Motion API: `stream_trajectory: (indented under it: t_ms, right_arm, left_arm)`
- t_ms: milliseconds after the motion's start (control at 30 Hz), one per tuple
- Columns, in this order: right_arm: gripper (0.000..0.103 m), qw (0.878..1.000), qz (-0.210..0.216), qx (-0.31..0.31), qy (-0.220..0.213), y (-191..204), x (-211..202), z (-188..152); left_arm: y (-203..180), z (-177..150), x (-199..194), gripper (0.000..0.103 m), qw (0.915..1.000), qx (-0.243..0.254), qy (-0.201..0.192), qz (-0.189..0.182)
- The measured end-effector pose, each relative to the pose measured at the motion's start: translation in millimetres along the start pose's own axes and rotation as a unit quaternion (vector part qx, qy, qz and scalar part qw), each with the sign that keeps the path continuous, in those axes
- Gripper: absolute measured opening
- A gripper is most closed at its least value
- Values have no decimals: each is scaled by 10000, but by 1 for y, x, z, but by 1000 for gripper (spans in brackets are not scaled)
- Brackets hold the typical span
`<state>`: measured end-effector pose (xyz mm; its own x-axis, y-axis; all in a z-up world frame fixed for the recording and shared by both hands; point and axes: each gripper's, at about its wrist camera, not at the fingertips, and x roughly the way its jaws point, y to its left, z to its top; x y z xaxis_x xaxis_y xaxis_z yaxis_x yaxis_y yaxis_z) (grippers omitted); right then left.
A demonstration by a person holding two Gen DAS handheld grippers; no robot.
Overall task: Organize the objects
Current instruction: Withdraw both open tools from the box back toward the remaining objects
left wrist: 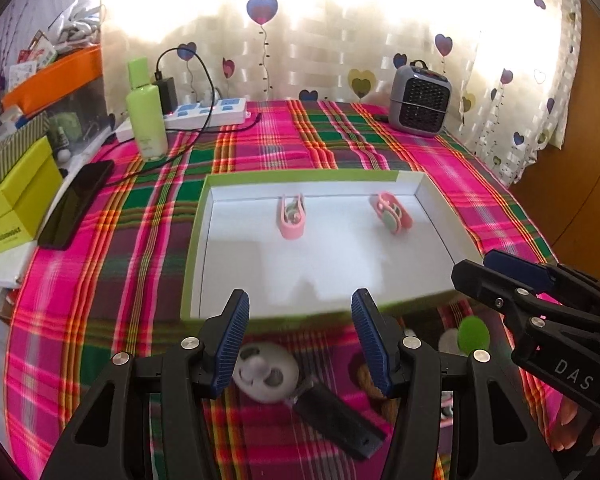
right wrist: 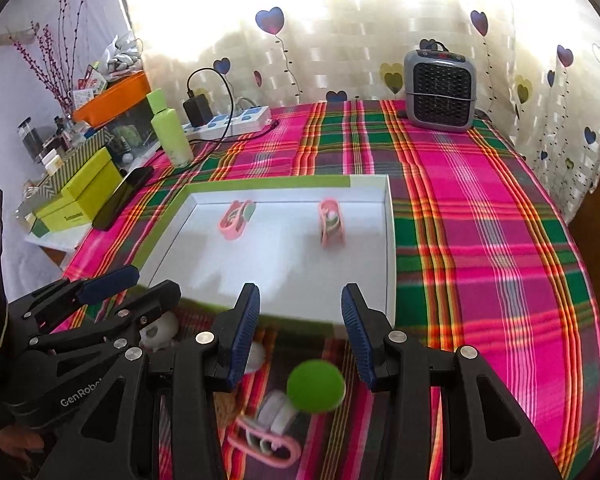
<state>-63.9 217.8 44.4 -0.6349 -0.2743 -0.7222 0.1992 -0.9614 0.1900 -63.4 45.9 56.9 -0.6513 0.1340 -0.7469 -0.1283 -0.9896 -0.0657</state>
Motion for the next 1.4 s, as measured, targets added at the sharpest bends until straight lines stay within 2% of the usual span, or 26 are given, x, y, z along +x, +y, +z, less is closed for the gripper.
stream_trajectory:
  t_ms: [267, 467, 833, 1167, 1400]
  right_arm:
    - [44, 9999, -38, 112, -16, -3, -12, -18]
    - [44, 10000, -40, 75, 3, 0, -17, -31]
    - [44, 10000, -27, 56, 1, 2, -24, -51]
    - [44, 10000, -66, 66, 32, -5, -26, -69]
    - [44, 9999, -19, 90, 100, -6, -24, -77]
  left_arm:
    - [2, -16, -13, 53, 9999, -81, 15, -96]
    - [-1, -28, -21, 53, 9998, 102, -88, 115]
    - [0, -50, -24, 53, 9999, 106, 50, 74]
    - [9, -69, -18, 53, 9997, -13, 201, -120]
    - [11, -75, -18, 53, 9990, -105, 215, -385]
